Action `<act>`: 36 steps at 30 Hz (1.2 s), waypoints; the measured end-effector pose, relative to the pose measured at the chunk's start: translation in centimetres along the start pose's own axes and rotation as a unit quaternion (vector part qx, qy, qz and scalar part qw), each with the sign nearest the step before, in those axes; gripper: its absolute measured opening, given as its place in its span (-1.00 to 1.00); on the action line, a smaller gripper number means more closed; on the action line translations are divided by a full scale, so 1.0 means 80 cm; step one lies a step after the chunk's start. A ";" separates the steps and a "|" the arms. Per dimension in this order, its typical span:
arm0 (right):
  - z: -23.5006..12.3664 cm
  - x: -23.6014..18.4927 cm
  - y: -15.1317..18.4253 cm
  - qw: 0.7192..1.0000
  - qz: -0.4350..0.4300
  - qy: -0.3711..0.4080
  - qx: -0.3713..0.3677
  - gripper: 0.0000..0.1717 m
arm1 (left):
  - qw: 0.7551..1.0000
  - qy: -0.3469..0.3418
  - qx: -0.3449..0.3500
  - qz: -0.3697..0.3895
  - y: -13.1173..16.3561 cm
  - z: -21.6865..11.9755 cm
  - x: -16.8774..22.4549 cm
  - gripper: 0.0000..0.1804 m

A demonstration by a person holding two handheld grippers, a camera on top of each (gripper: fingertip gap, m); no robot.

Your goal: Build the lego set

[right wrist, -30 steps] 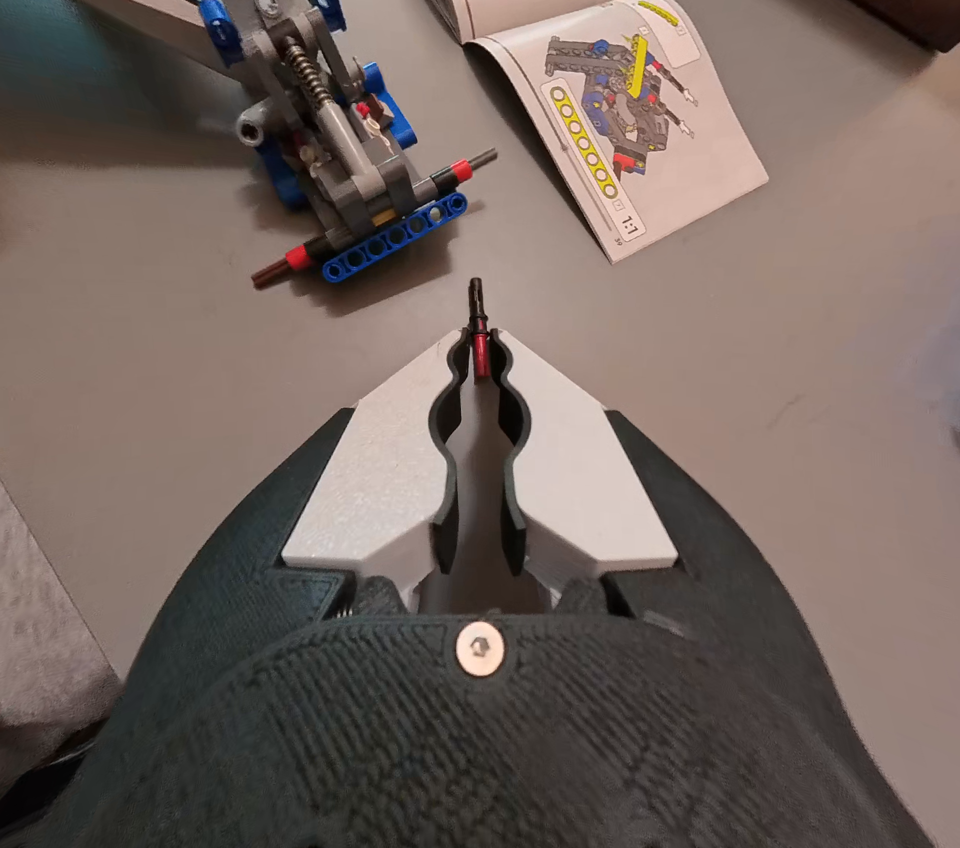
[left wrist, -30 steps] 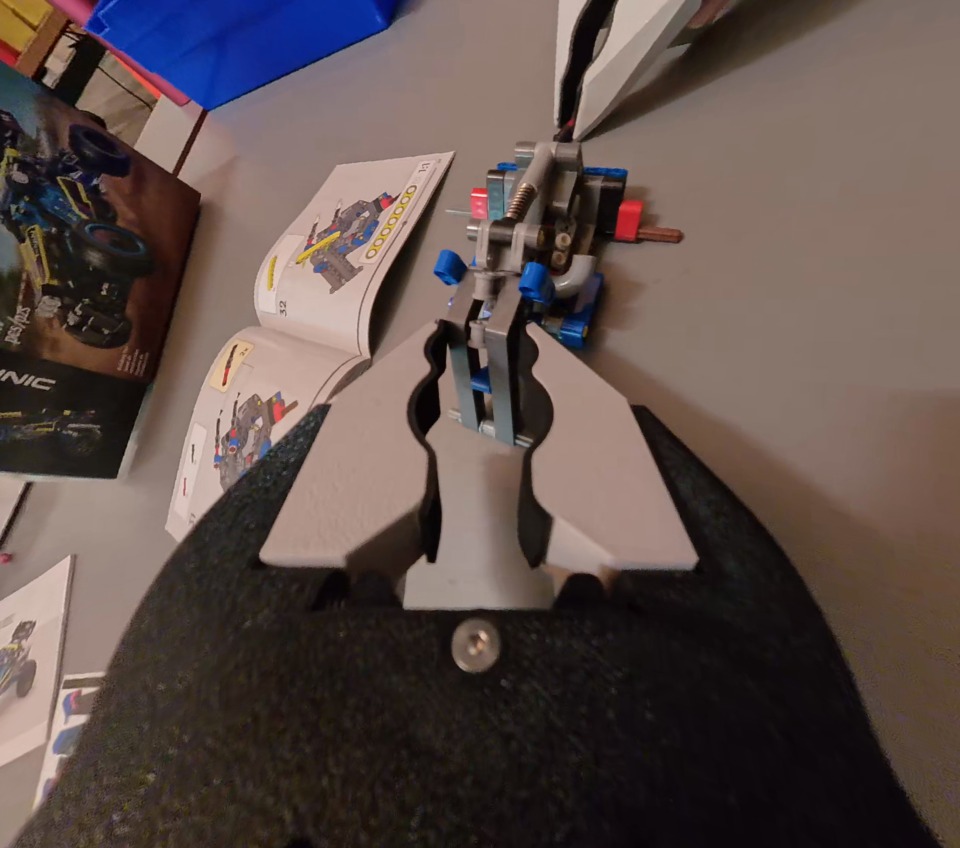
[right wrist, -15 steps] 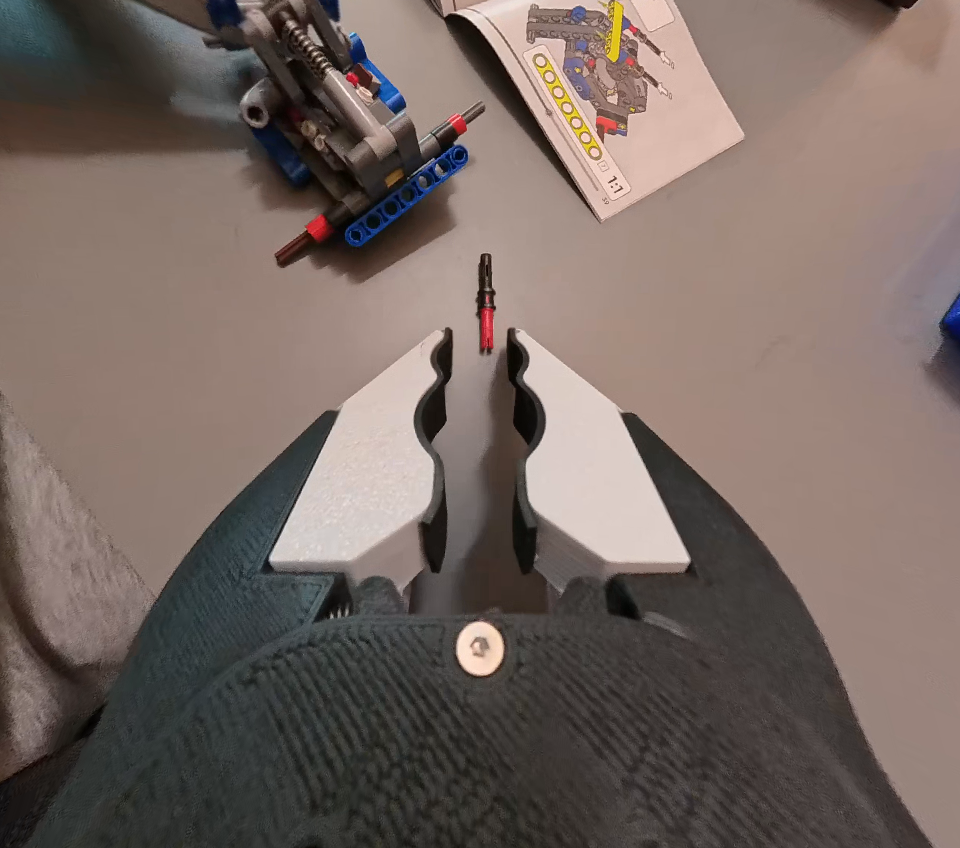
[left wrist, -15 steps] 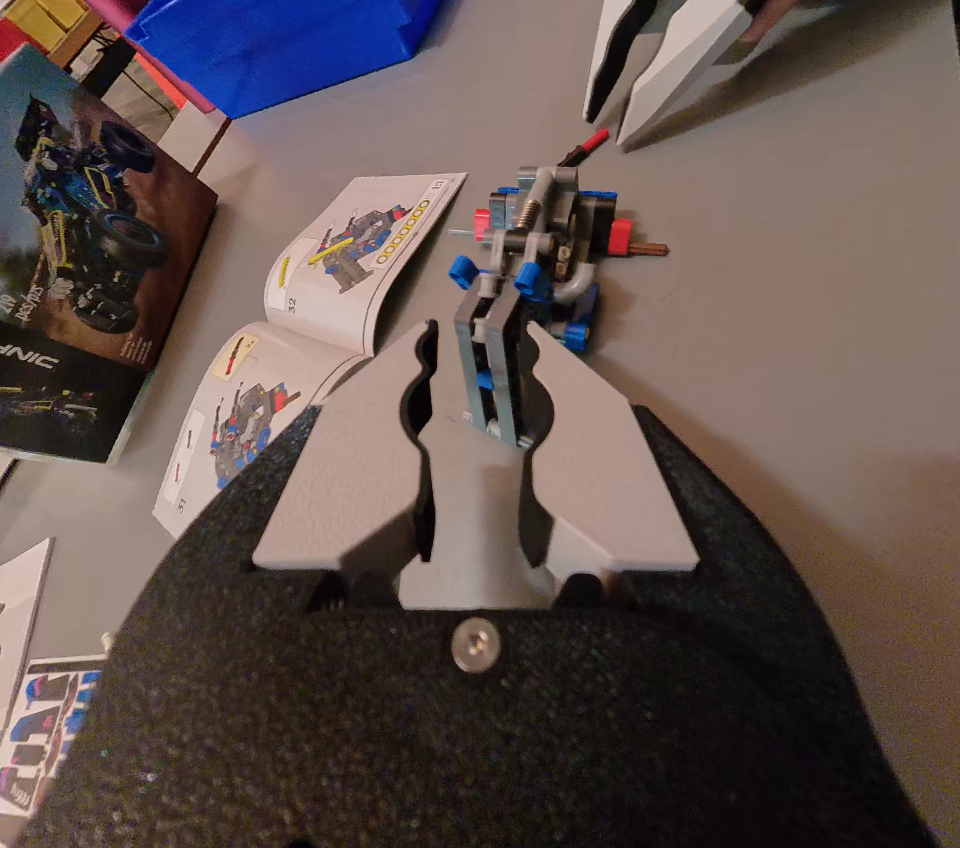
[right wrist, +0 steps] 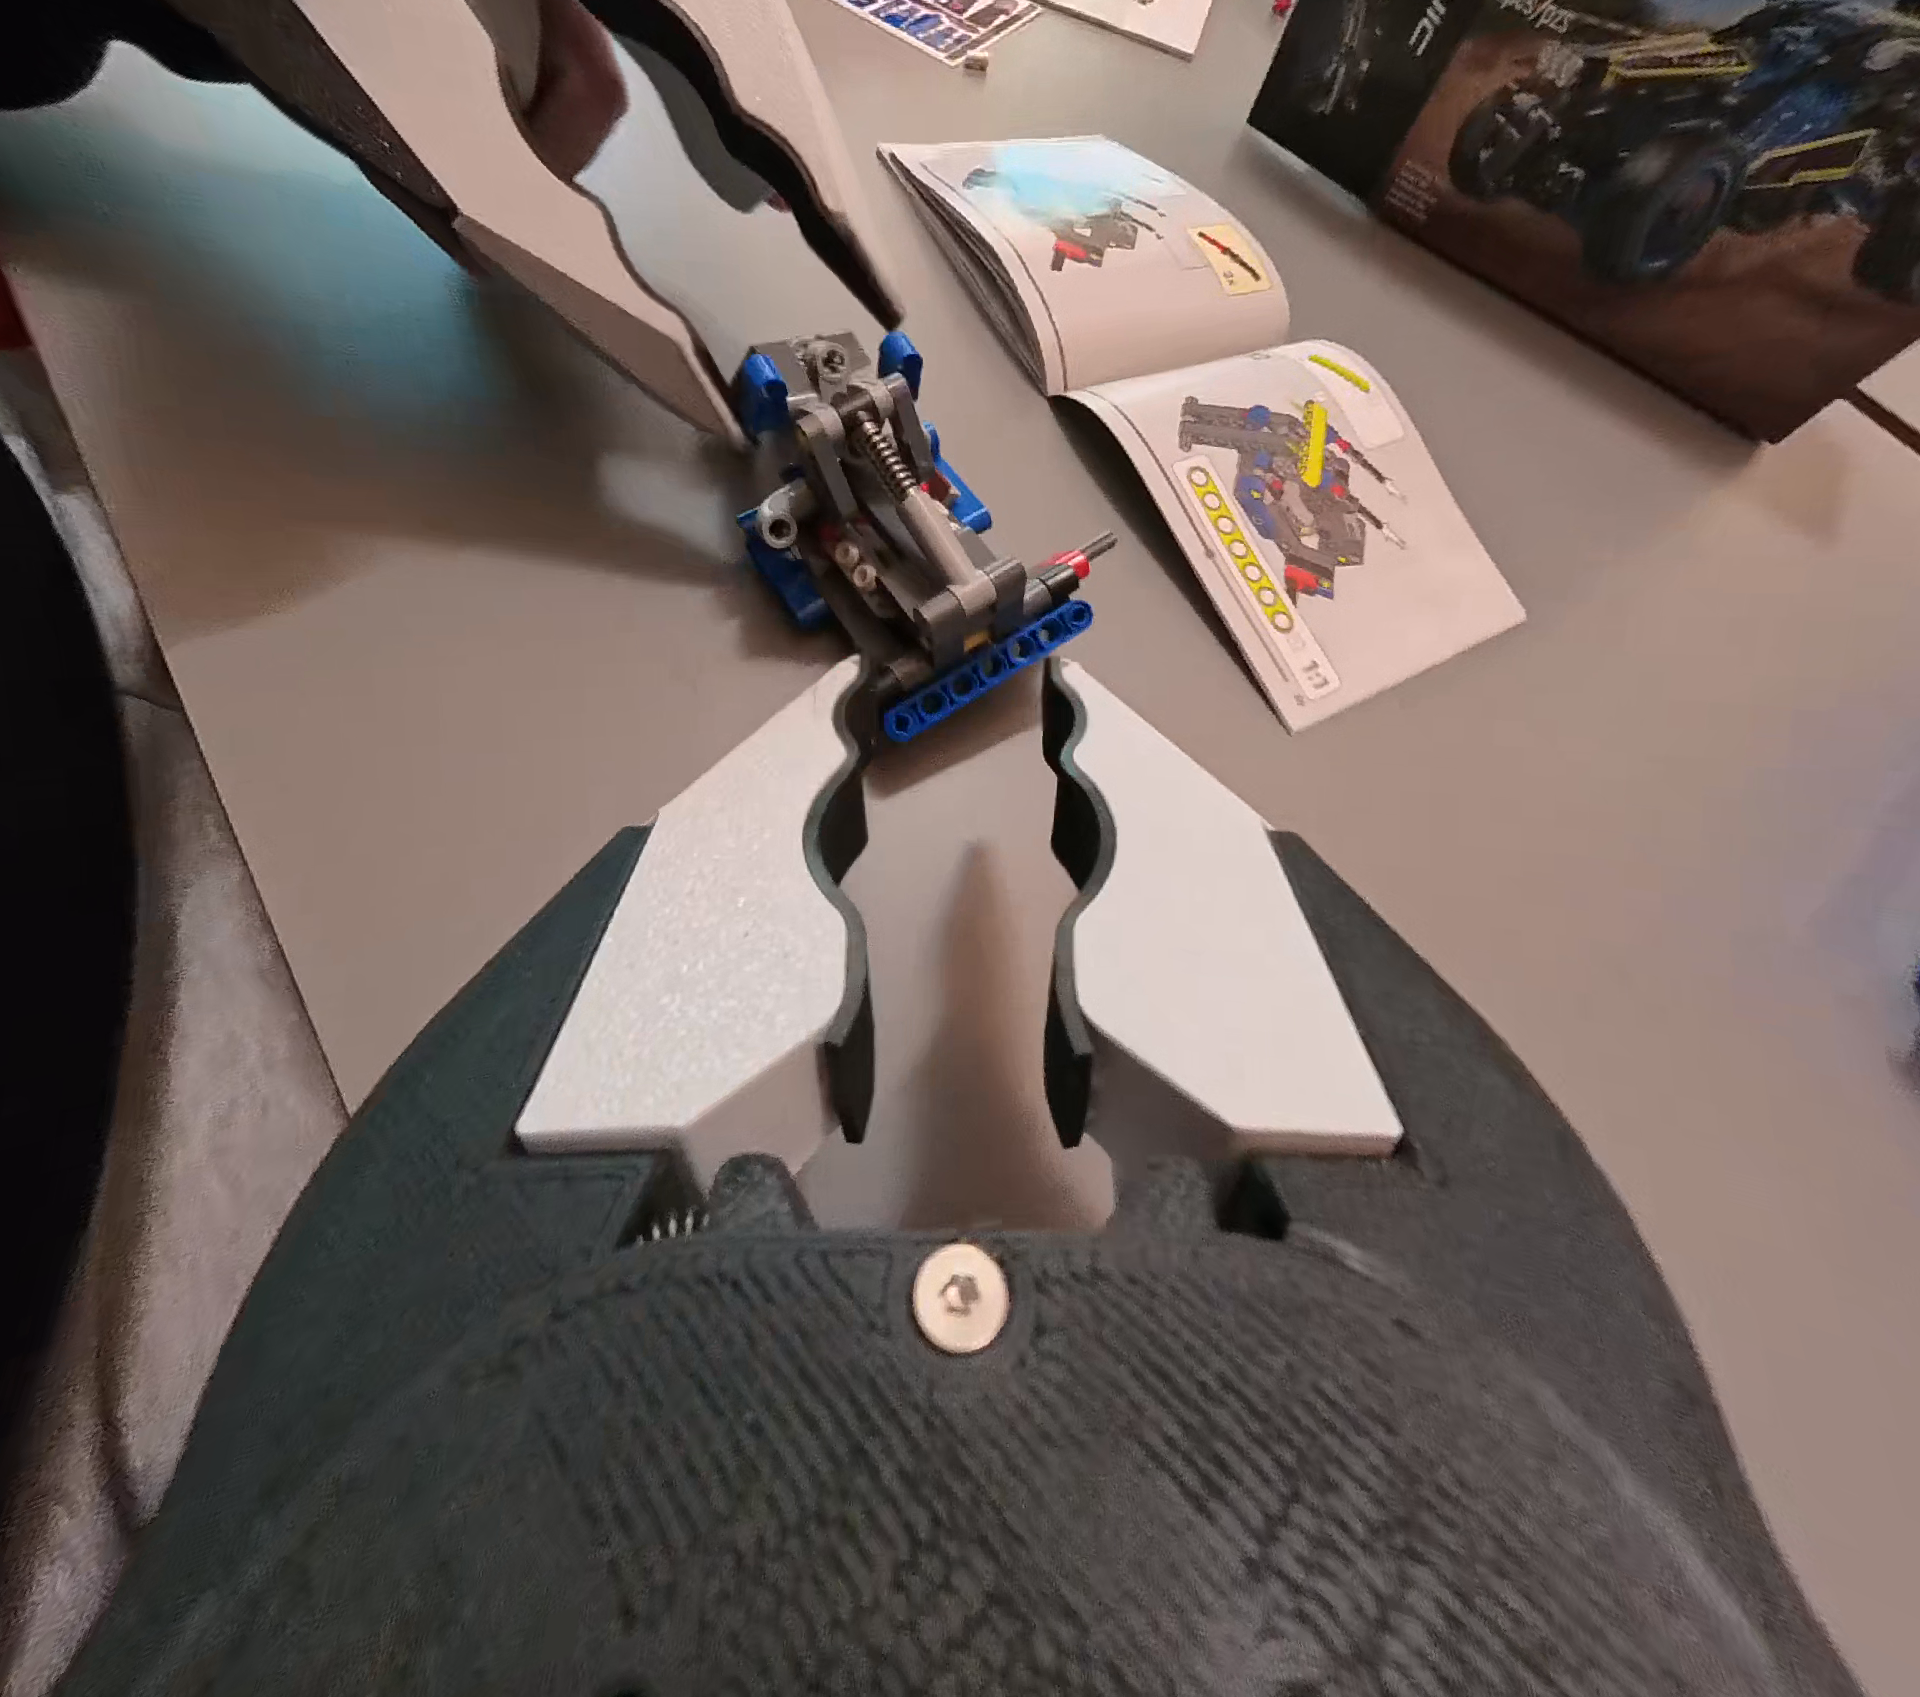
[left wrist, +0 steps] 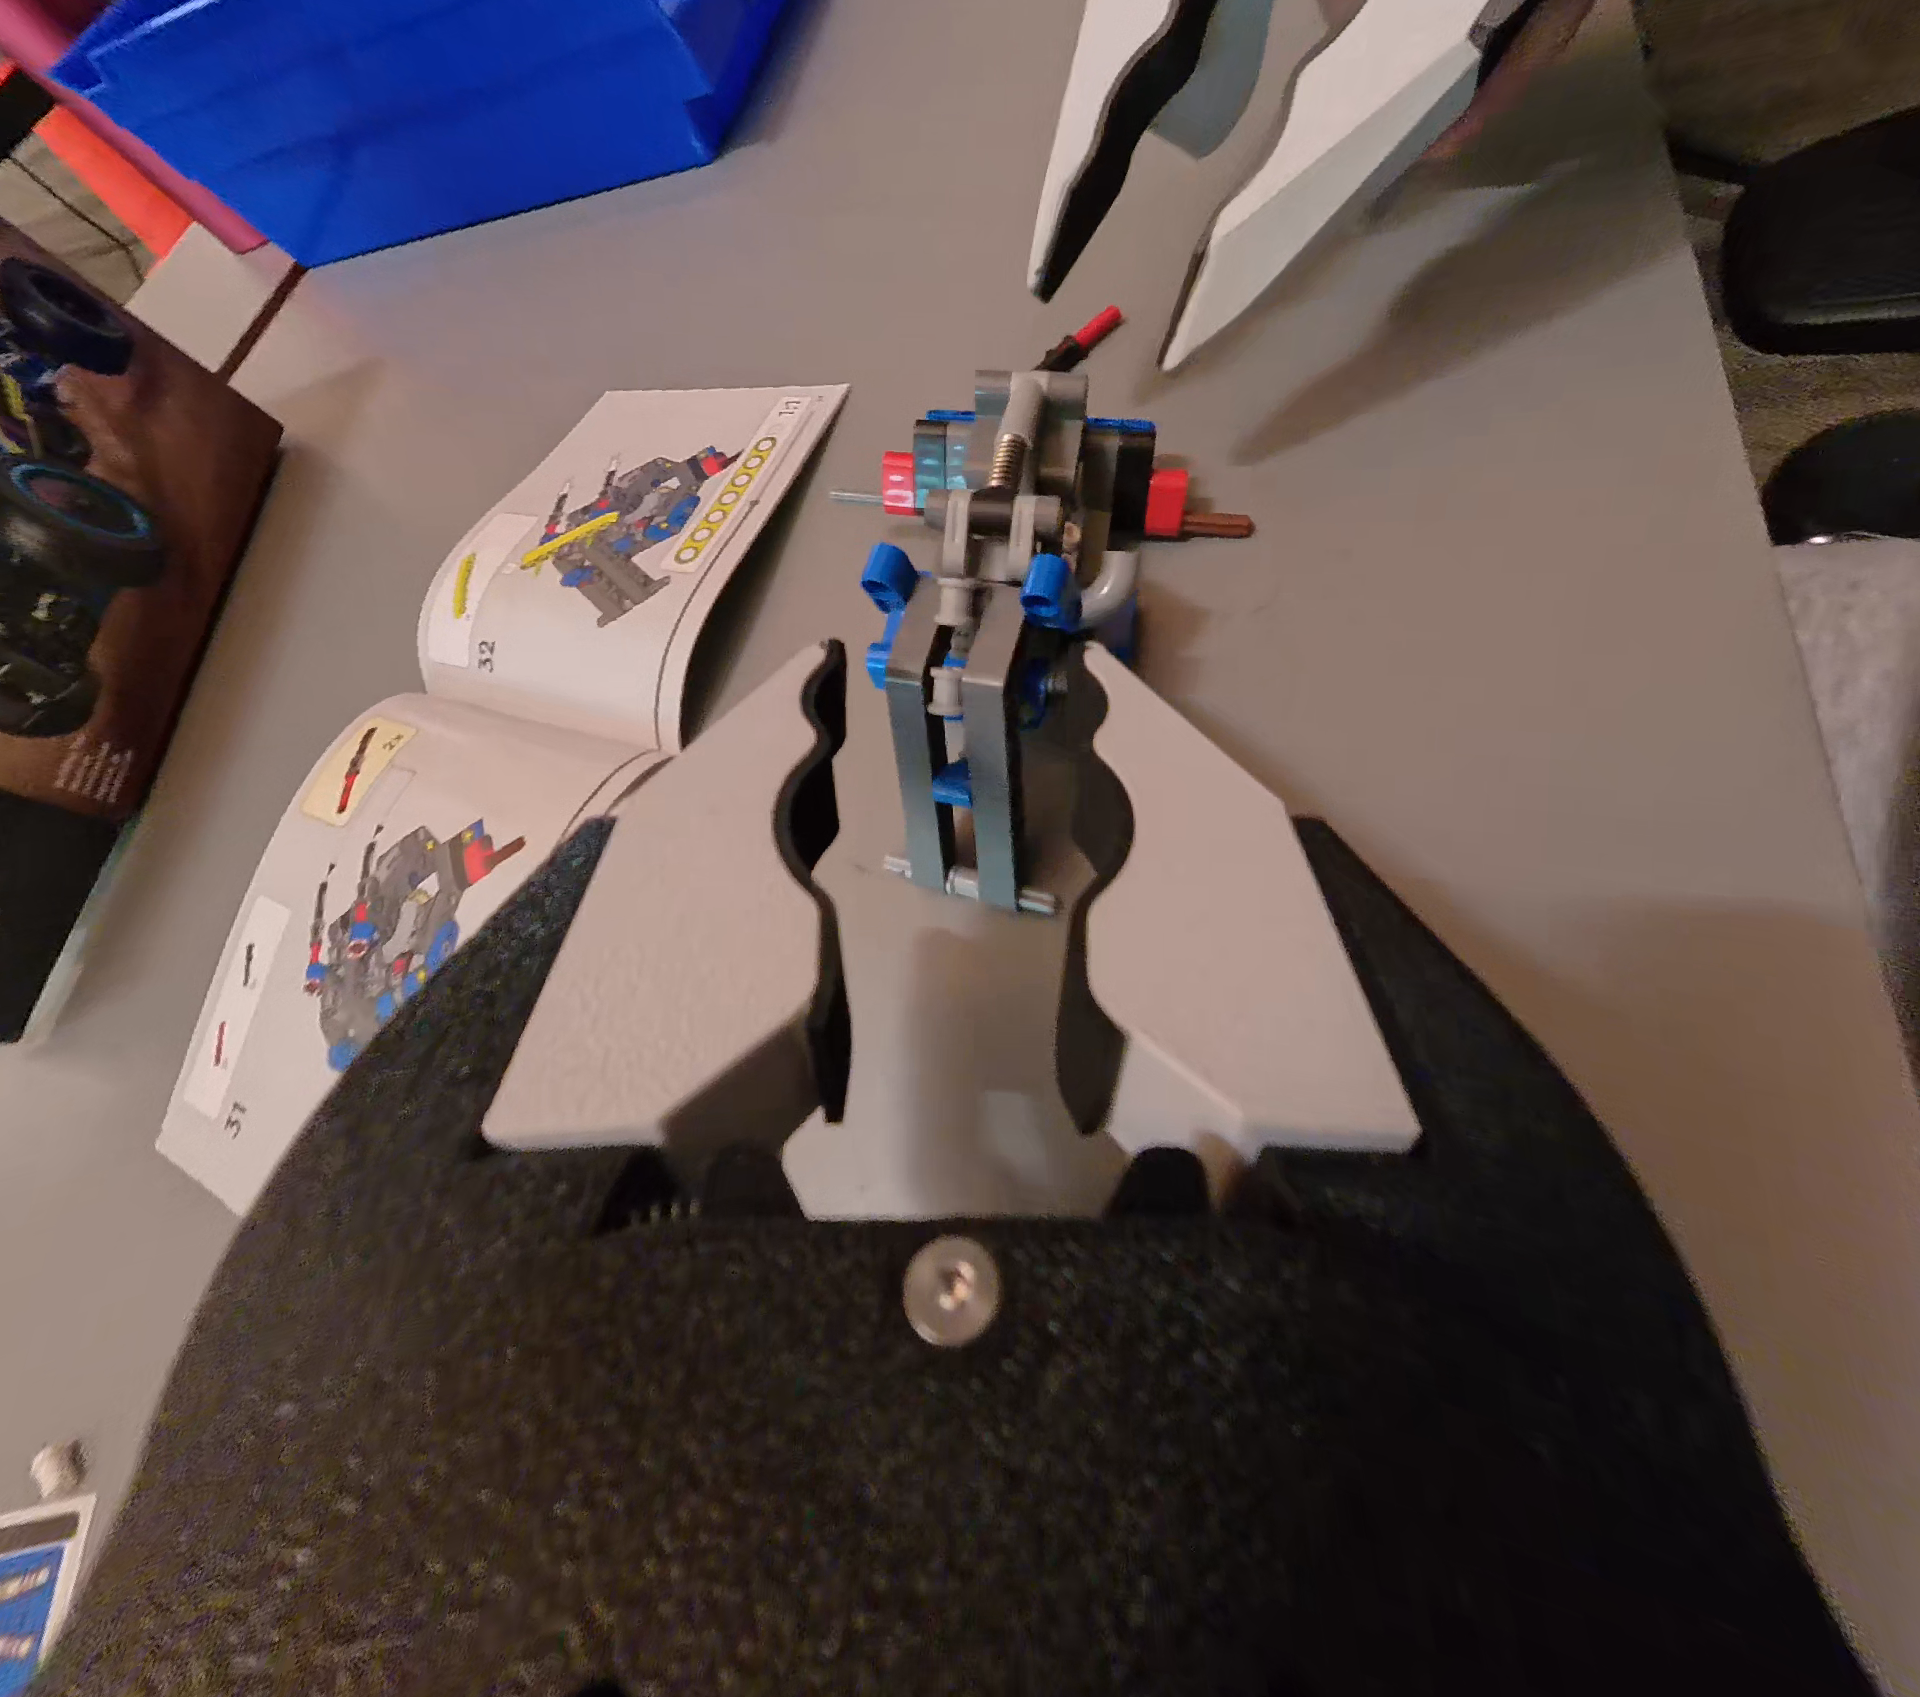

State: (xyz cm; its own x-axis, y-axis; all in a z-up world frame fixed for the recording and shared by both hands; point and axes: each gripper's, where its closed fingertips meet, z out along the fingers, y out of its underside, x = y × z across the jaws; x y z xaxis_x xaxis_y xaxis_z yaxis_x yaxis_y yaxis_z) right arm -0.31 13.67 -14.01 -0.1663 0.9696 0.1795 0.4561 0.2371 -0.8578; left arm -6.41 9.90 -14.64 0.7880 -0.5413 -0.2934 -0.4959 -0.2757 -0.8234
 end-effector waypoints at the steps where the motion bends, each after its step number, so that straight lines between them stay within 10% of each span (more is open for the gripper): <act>1: 0.004 -0.004 0.000 1.000 0.001 -0.009 -0.001 -0.65 | 1.000 0.005 -0.003 0.001 0.001 0.002 0.000 -0.55; 36: -0.025 0.053 0.055 0.995 0.031 0.023 -0.092 -0.64 | 0.999 0.026 0.038 -0.027 -0.017 -0.004 0.013 -0.47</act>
State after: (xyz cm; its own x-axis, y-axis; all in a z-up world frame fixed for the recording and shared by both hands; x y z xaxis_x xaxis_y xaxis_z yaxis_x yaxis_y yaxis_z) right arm 2.70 18.92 -16.06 -0.0952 0.9834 0.1548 0.6176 0.1803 -0.7656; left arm -5.01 9.45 -13.64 0.7919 -0.5680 -0.2245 -0.4233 -0.2454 -0.8721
